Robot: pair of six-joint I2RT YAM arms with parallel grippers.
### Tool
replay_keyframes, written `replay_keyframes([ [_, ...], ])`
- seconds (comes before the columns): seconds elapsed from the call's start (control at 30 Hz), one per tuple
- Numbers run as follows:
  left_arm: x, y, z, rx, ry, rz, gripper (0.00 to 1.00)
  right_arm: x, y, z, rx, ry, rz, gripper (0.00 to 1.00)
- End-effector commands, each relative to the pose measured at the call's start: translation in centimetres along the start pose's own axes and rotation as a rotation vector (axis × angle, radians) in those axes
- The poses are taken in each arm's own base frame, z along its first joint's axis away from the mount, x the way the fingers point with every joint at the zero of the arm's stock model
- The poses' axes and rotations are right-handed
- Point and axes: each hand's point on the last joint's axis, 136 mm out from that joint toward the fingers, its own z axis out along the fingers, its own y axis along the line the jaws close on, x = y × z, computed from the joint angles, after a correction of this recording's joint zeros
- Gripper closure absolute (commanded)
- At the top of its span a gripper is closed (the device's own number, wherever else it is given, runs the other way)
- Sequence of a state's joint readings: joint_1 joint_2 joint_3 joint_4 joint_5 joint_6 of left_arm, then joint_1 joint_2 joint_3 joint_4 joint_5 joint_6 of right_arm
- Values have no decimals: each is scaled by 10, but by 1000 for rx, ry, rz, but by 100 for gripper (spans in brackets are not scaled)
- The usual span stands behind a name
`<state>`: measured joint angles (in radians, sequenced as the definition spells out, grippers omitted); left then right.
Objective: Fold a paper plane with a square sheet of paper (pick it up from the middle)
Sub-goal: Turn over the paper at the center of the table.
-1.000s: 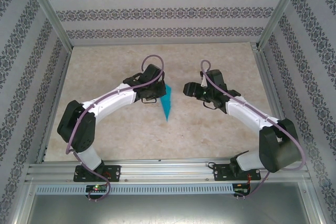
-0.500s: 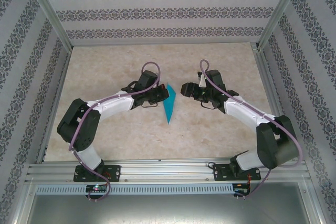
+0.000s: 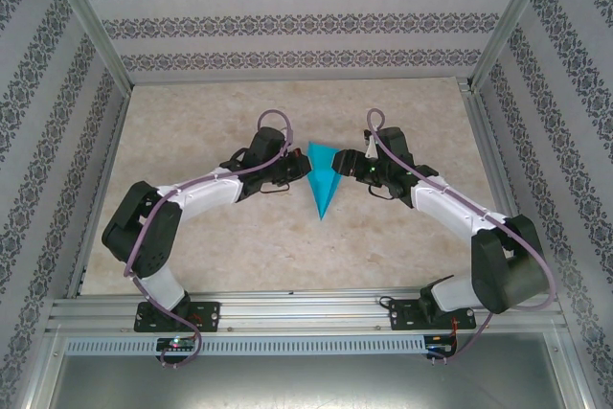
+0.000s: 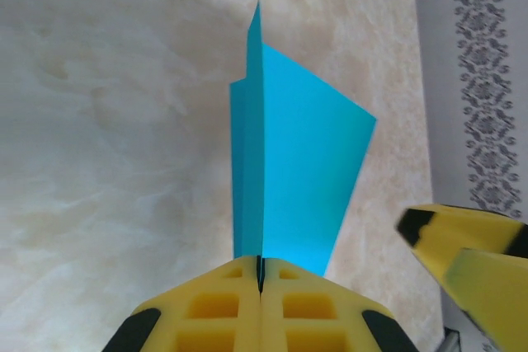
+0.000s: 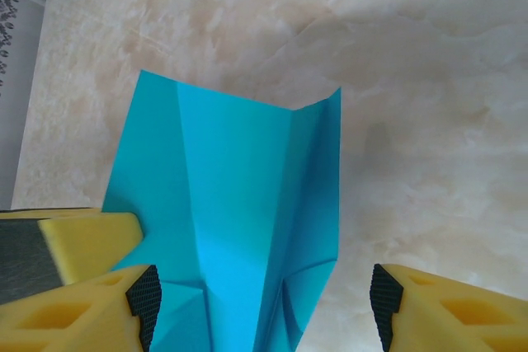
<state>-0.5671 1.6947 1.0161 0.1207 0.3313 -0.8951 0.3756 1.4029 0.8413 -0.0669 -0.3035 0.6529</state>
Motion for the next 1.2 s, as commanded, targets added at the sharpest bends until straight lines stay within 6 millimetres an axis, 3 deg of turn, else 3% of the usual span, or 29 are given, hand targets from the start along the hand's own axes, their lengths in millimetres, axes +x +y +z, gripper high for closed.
replay_keyframes([
  [0.0,-6,35,3,-83,-72,-52,98,4,-4,5,20,17,8,30],
  [0.1,2,60,7,-140,-76,-76,99,7,-3,10,19,34,6,30],
  [0.27,10,85,0,-222,-94,-110,99,13,0,15,19,56,-4,30],
  [0.5,17,101,-10,-287,-94,-111,99,31,15,29,23,123,-81,32],
  [0.67,22,108,-10,-304,-82,-115,99,55,33,42,18,193,-160,41],
  [0.87,24,108,-9,-302,-75,-113,99,82,49,57,26,272,-239,60],
  [1.17,27,109,-7,-297,-60,-115,99,94,47,79,92,331,-281,74],
])
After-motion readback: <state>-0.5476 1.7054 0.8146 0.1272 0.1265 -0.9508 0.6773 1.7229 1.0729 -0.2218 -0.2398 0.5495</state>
